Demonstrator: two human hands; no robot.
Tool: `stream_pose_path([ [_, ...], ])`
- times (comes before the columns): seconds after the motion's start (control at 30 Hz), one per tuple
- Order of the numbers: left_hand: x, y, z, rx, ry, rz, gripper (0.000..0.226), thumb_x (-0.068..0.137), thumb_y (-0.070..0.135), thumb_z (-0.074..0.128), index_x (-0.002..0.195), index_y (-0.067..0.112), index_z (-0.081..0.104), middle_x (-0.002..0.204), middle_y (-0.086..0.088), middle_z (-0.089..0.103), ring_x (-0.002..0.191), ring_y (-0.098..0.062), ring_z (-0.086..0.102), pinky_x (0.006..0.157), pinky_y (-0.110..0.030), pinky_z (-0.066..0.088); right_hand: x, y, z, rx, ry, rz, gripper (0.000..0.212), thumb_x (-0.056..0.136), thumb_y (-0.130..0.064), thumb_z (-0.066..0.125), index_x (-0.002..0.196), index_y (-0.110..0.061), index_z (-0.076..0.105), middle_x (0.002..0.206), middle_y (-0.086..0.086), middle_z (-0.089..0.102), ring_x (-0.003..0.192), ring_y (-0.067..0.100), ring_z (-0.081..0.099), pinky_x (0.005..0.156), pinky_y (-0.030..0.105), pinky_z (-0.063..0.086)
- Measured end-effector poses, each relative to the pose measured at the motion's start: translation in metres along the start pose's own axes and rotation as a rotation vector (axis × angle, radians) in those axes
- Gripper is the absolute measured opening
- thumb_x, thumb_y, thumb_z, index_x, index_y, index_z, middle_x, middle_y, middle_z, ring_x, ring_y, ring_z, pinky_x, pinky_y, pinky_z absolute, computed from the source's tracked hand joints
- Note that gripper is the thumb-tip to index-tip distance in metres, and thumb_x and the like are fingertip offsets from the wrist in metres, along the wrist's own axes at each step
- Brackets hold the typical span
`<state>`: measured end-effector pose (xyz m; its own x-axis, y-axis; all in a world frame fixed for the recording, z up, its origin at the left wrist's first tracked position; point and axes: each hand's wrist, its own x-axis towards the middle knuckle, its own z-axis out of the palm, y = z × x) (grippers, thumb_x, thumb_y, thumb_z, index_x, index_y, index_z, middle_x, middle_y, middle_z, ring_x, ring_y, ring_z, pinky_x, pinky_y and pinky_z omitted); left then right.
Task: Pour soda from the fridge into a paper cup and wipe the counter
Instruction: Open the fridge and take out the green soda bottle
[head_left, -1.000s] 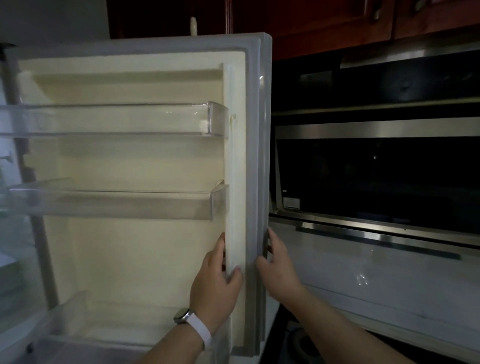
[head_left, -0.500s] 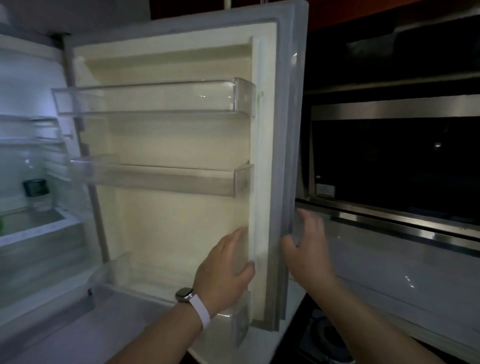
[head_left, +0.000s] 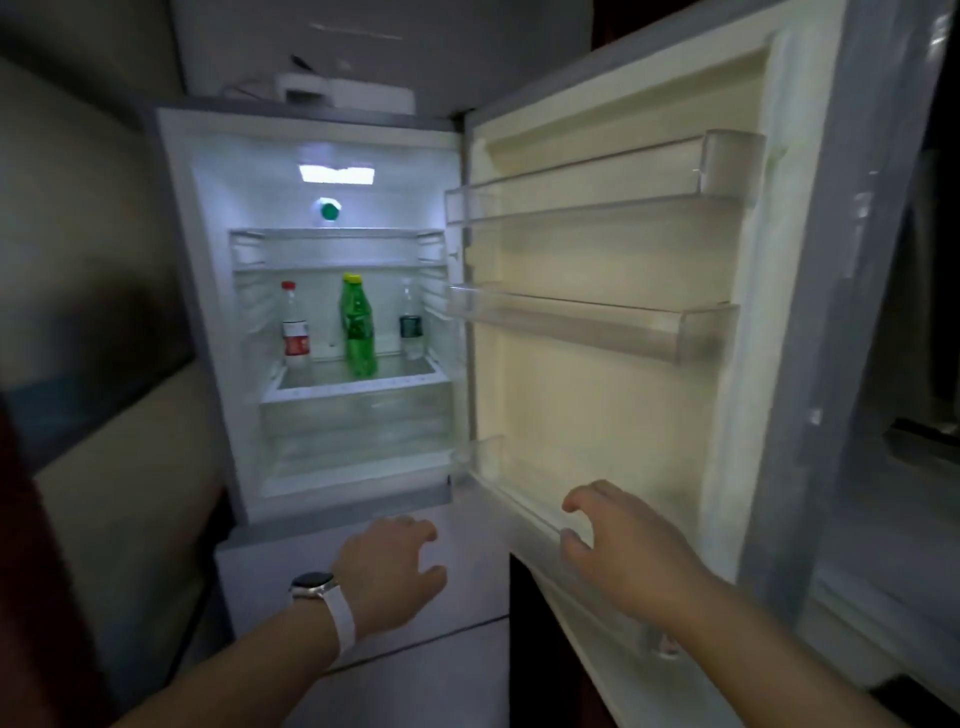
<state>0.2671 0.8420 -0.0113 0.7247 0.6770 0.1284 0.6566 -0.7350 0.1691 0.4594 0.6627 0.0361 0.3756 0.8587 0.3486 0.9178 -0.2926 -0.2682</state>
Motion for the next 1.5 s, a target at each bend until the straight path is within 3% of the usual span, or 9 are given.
stream_pose_path([
  [0.23, -0.024, -0.076, -0.008, 0.03, -0.016, -0.132, 0.069, 0.079, 0.068, 0.04, 0.14, 0.036, 0.044, 0.144, 0.012, 0.045, 0.133, -0.011, 0.042, 0.107, -0.026, 0.033, 0.041, -0.042, 0.057, 0.093, -0.151, -0.102, 0.041, 0.094, -0.046, 0.045, 0.129, -0.026, 0.053, 0.13, -0.008, 0.05, 0.117, 0.015, 0.051, 0.09, 0.028, 0.041],
  [0.53, 0.034, -0.159, 0.01, 0.022, 0.001, -0.198, 0.069, 0.076, 0.065, 0.041, 0.139, 0.037, 0.046, 0.143, 0.012, 0.049, 0.13, -0.013, 0.047, 0.103, -0.027, 0.04, 0.126, -0.07, 0.116, 0.089, -0.24, -0.16, 0.047, 0.096, -0.049, 0.044, 0.137, -0.026, 0.049, 0.138, -0.006, 0.047, 0.123, 0.016, 0.047, 0.096, 0.028, 0.04],
  [0.7, 0.082, -0.207, 0.011, -0.02, 0.122, -0.133, 0.077, 0.07, 0.069, 0.031, 0.135, 0.034, 0.052, 0.133, 0.012, 0.054, 0.123, -0.011, 0.048, 0.099, -0.028, 0.043, 0.188, -0.09, 0.159, 0.036, -0.286, -0.19, 0.043, 0.097, -0.045, 0.046, 0.132, -0.021, 0.053, 0.129, -0.002, 0.052, 0.116, 0.015, 0.05, 0.08, 0.023, 0.033],
  [0.8, 0.112, -0.228, 0.012, -0.07, 0.139, -0.12, 0.061, 0.08, 0.058, 0.045, 0.135, 0.031, 0.053, 0.134, 0.01, 0.054, 0.122, -0.013, 0.049, 0.098, -0.029, 0.043, 0.226, -0.104, 0.178, 0.011, -0.312, -0.175, 0.045, 0.095, -0.047, 0.047, 0.132, -0.022, 0.053, 0.126, -0.001, 0.053, 0.114, 0.019, 0.053, 0.088, 0.03, 0.042],
  [0.9, 0.144, -0.248, 0.005, -0.086, 0.153, -0.135, 0.068, 0.074, 0.062, 0.038, 0.132, 0.029, 0.056, 0.133, 0.007, 0.056, 0.123, -0.017, 0.05, 0.099, -0.031, 0.042, 0.262, -0.122, 0.196, -0.018, -0.334, -0.143, 0.047, 0.094, -0.047, 0.049, 0.135, -0.022, 0.051, 0.133, 0.002, 0.051, 0.118, 0.022, 0.052, 0.095, 0.034, 0.044],
  [1.07, 0.19, -0.257, -0.003, -0.331, 0.235, -0.229, 0.059, 0.074, 0.053, 0.048, 0.12, 0.02, 0.065, 0.123, -0.002, 0.064, 0.114, -0.022, 0.058, 0.095, -0.034, 0.048, 0.309, -0.145, 0.212, -0.002, -0.331, -0.079, 0.047, 0.093, -0.047, 0.051, 0.132, -0.021, 0.052, 0.133, 0.003, 0.05, 0.118, 0.023, 0.052, 0.091, 0.034, 0.042],
  [1.27, 0.239, -0.26, -0.012, -0.414, 0.245, -0.21, 0.045, 0.084, 0.044, 0.057, 0.118, 0.017, 0.066, 0.122, -0.003, 0.066, 0.112, -0.021, 0.06, 0.094, -0.031, 0.047, 0.354, -0.153, 0.218, 0.024, -0.274, -0.046, 0.047, 0.091, -0.045, 0.053, 0.132, -0.022, 0.052, 0.136, 0.002, 0.05, 0.118, 0.022, 0.052, 0.096, 0.037, 0.045],
  [1.4, 0.271, -0.268, -0.028, -0.485, 0.286, -0.218, 0.035, 0.089, 0.033, 0.06, 0.118, 0.015, 0.067, 0.118, -0.002, 0.068, 0.103, -0.017, 0.061, 0.086, -0.027, 0.045, 0.391, -0.153, 0.214, 0.125, -0.218, -0.029, 0.048, 0.092, -0.041, 0.055, 0.135, -0.021, 0.05, 0.139, 0.001, 0.049, 0.12, 0.021, 0.052, 0.097, 0.037, 0.045],
  [1.5, 0.296, -0.273, -0.046, -0.551, 0.335, -0.232, 0.031, 0.091, 0.029, 0.059, 0.118, 0.015, 0.065, 0.106, 0.0, 0.067, 0.082, -0.012, 0.059, 0.066, -0.023, 0.045, 0.423, -0.157, 0.215, 0.292, -0.175, 0.006, 0.051, 0.092, -0.038, 0.058, 0.138, -0.021, 0.047, 0.139, 0.003, 0.05, 0.115, 0.021, 0.055, 0.094, 0.036, 0.047],
])
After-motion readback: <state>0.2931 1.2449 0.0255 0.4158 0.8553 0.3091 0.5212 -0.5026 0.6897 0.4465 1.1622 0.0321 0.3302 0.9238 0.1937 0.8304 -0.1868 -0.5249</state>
